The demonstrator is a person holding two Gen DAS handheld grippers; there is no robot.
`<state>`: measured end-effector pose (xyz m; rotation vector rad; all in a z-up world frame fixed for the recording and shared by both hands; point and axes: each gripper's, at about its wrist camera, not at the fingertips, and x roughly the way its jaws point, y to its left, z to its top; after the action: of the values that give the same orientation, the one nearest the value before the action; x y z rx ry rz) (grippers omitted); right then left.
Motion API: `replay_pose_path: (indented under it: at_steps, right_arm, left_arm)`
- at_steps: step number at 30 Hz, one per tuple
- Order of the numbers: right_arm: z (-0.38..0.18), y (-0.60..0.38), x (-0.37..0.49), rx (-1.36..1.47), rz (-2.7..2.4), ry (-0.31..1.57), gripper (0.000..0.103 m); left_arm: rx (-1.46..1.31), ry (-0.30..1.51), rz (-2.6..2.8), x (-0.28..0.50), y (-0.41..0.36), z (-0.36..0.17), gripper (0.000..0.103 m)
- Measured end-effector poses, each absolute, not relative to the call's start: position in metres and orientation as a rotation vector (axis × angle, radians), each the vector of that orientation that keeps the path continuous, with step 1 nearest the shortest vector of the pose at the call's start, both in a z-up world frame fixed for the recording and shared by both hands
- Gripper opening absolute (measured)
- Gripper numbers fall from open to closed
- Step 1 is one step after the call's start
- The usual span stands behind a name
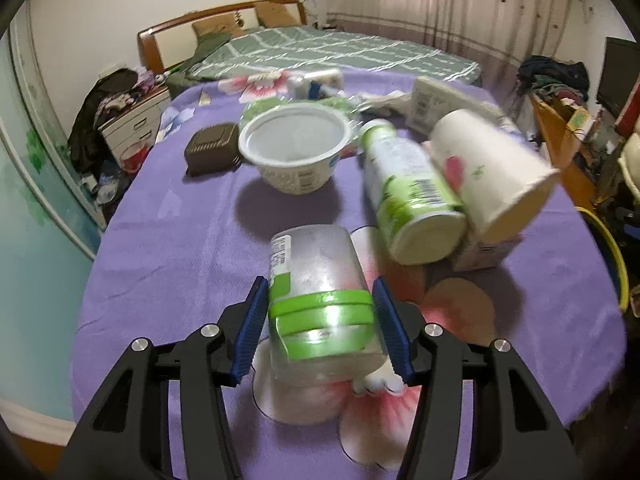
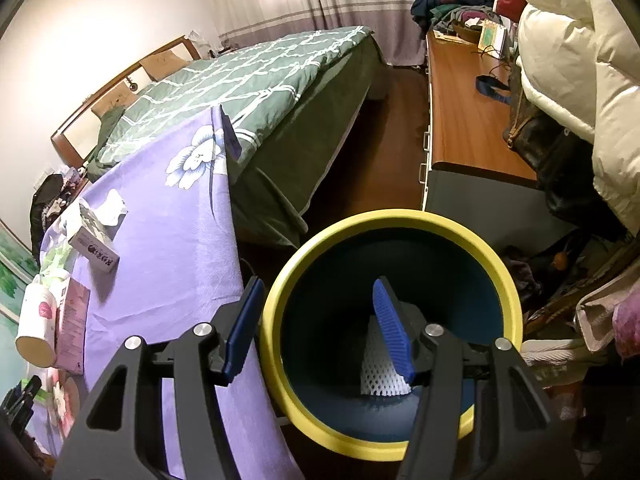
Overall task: Collect trash
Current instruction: 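Lift the clear green-lidded cup with the left gripper and drop it into the bin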
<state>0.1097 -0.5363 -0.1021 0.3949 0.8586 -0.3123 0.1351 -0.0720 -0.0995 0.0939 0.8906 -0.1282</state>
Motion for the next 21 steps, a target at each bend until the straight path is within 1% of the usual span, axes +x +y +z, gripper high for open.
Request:
replay_pose_path:
  at_steps: [11, 16, 21]
  right_arm:
    - [-0.099, -0.548, 0.085, 0.420, -0.297, 0.830, 0.054]
    - [-0.102, -0.559, 0.073, 0.441, -0.291, 0.821, 0.054]
    - [-0.102, -0.573, 0.059, 0.464, -0.297, 0.806, 0.054]
  left_arm:
    - [0.163, 0.748, -0.314, 0.094, -0.129, -0.030, 0.050]
    - [0.194, 0.723, -0.395, 0.090, -0.169, -0.018, 0.050]
    - [0.218, 0.729, -0.485, 0.098, -0.216, -0.021, 0.050]
